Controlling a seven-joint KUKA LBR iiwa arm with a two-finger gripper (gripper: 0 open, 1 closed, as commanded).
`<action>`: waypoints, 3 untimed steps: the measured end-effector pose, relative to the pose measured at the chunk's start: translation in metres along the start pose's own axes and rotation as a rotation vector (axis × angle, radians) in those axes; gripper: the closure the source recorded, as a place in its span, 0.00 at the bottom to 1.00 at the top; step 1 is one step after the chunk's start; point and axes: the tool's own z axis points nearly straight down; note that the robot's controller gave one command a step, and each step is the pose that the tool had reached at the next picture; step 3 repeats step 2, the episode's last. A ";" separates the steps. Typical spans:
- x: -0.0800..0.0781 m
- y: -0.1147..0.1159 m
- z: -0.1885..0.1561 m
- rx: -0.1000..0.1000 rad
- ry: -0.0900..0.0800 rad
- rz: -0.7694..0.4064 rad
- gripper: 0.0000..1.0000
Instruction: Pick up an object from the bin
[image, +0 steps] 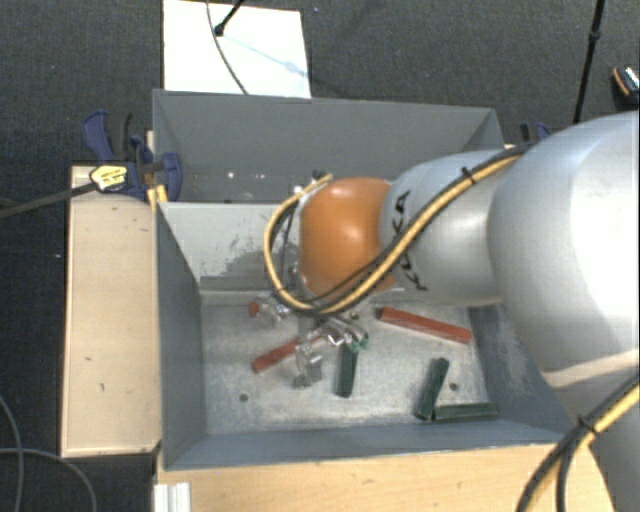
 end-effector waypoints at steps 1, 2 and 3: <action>0.002 -0.001 0.000 0.000 0.004 0.004 1.00; -0.018 -0.023 -0.134 0.003 -0.005 -0.014 1.00; -0.018 -0.023 -0.134 0.003 -0.005 -0.014 1.00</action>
Offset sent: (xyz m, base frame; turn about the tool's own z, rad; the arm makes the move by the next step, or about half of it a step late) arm 0.0000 0.0000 0.0000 0.0000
